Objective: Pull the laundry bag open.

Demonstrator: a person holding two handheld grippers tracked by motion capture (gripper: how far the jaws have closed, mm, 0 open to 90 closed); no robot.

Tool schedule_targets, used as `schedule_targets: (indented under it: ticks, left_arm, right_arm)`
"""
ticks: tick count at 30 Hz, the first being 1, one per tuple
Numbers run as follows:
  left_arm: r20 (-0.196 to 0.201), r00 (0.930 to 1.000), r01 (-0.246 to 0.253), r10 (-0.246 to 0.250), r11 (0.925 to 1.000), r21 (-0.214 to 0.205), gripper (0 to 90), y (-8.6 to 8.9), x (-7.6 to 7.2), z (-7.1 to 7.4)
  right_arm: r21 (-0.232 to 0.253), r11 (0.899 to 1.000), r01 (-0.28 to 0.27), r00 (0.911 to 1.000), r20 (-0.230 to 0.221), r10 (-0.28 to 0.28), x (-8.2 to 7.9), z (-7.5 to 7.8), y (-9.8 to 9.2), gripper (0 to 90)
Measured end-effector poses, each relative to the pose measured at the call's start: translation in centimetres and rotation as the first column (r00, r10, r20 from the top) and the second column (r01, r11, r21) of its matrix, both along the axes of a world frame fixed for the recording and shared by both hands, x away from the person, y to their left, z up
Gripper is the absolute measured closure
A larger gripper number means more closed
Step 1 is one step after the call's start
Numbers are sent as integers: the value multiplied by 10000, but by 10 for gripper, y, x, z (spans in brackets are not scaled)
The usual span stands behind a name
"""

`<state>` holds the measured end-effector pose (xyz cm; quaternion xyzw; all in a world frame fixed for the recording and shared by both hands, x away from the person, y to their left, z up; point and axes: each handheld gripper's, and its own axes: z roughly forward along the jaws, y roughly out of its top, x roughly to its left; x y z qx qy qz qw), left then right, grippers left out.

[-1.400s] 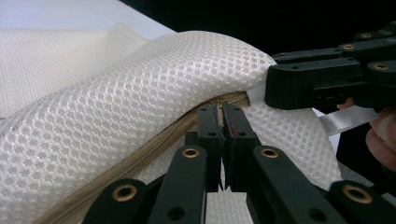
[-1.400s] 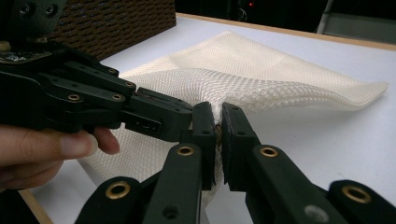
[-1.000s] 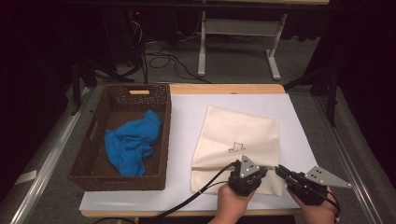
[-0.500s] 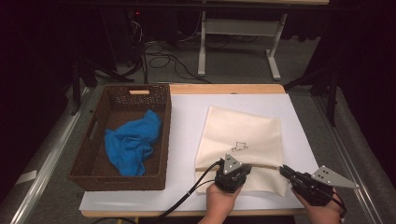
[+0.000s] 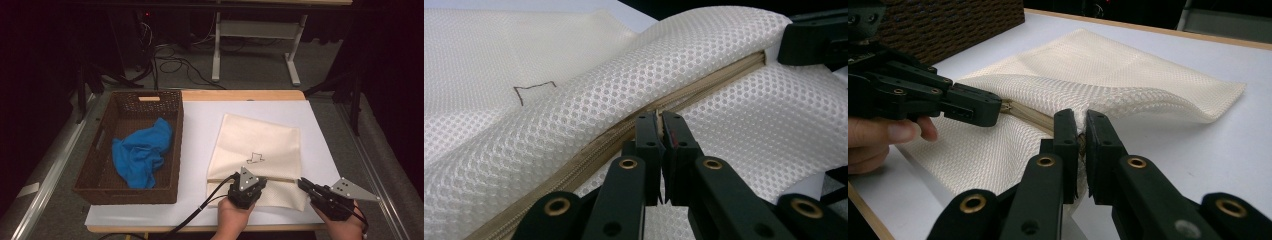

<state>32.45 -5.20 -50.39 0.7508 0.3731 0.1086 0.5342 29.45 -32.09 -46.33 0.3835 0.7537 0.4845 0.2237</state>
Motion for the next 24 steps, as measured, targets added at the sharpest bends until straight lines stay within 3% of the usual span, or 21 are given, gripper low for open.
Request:
schedule_targets:
  ticks: [4, 9, 10, 11, 13, 15, 24]
  left_arm:
    - [20, 10000, -18, 17, 9997, 238, 870, 1, 0, 0]
    - [-35, 10000, 10, -10, 10000, 67, 871, 2, 0, 0]
    - [-96, 9996, -270, 271, 9996, 96, 872, 3, 0, -1]
    - [-245, 9978, -612, 616, 9979, 191, 872, 11, 2, -3]
    - [-639, 9951, -760, 753, 9971, -85, 872, 27, 6, -9]
    - [-515, 9957, -760, 766, 9970, 129, 871, 34, 3, -9]
    - [-572, 9953, -777, 780, 9969, 77, 870, 44, 3, -8]
  right_arm:
    - [-62, 9999, -83, 10000, 31, 83, -1, 0, 1, 860]
    - [-74, 9998, -194, 9998, 11, 194, -1, 1, 2, 862]
    - [-84, 9997, -215, 9998, 23, 216, -2, 1, 1, 863]
    - [-99, 9999, -43, 10000, 64, 44, -3, 1, 1, 864]
    - [82, 9998, 172, 9996, 215, -174, -3, 3, -7, 864]
    - [91, 9998, 159, 9998, 77, -160, -2, 1, -12, 864]
    - [72, 10000, 52, 10000, 39, -52, 0, 0, -7, 862]
